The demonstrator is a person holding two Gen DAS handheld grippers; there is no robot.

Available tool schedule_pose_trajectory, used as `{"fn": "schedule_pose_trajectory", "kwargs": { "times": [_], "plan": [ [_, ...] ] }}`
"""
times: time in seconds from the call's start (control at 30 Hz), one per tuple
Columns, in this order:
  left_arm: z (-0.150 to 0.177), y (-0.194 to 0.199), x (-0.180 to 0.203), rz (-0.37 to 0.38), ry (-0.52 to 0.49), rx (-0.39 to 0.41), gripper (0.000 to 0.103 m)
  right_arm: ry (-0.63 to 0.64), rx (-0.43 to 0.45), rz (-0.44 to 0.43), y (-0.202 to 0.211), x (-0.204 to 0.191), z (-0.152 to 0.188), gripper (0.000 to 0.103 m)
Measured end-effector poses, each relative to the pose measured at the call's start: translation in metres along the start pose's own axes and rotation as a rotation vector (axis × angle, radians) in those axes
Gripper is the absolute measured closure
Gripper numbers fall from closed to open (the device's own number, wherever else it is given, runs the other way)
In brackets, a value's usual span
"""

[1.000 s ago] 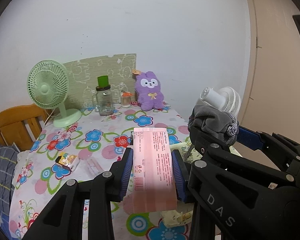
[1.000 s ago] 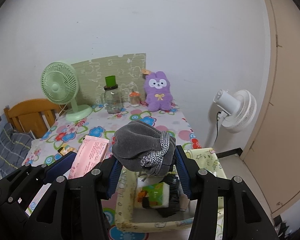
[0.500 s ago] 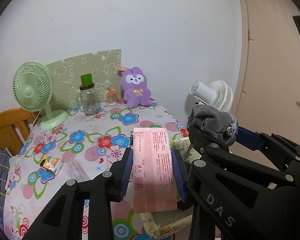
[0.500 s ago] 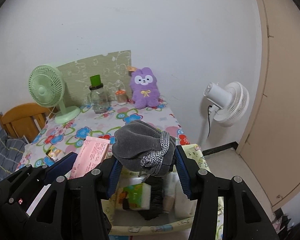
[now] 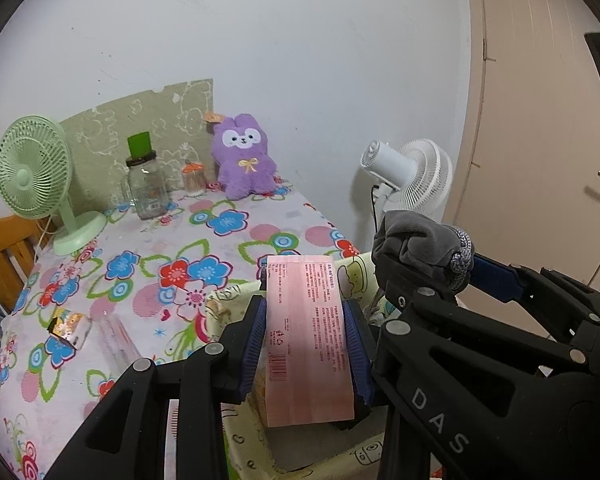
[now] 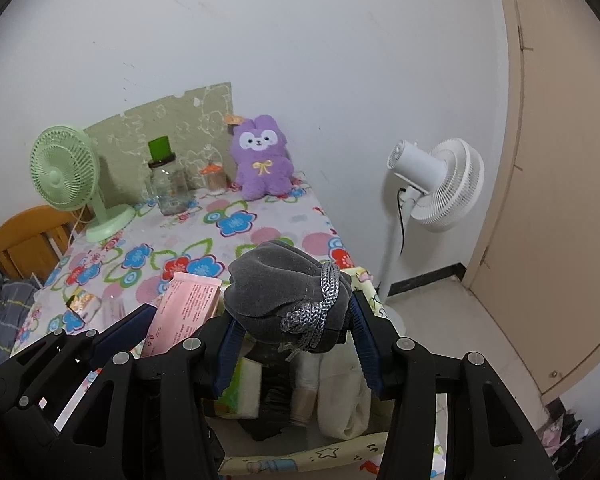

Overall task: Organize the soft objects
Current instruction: 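Lower sock into box and open right tool while left tool releases pink packet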

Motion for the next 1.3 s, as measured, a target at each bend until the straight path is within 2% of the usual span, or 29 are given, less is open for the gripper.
{"fn": "schedule_pose_trajectory", "kwargs": {
  "times": [0.5,0.57,0.63,0.93,1.03,1.13,1.2,1.3],
  "plan": [
    [0.016,-0.036,0.007,0.022,-0.002,-0.09,0.061,-0.03,-0.083,0.008,-0.036,0.015,0.017,0.049],
    [0.017,-0.038,0.007,0.016,0.0,-0.098,0.056,-0.033,-0.091,0.007,-0.04,0.016,0.019,0.049],
    [0.019,-0.041,0.006,0.016,0.002,-0.109,0.041,-0.037,-0.098,0.002,-0.042,0.016,0.02,0.049],
    [0.021,-0.044,-0.001,-0.012,0.021,-0.147,0.03,-0.051,-0.116,-0.048,-0.051,0.008,0.022,0.048],
    [0.022,-0.045,-0.003,-0.013,0.027,-0.159,0.029,-0.061,-0.132,-0.074,-0.054,0.004,0.023,0.048],
    [0.022,-0.044,-0.004,-0.016,0.026,-0.157,0.026,-0.052,-0.136,-0.085,-0.054,0.0,0.024,0.042],
    [0.021,-0.042,-0.004,-0.014,0.026,-0.152,0.024,-0.049,-0.129,-0.08,-0.052,-0.001,0.022,0.025],
    [0.019,-0.037,-0.003,-0.01,0.024,-0.137,0.02,-0.054,-0.087,-0.067,-0.043,0.001,0.018,0.019]
  ]
}}
Point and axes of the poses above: each gripper's, at about its wrist camera, not at the fingertips, and y roughly against the way its jaws point, x to its right, z to its underside, the point moved 9 cm from there along -y, roughly the way its jaws point
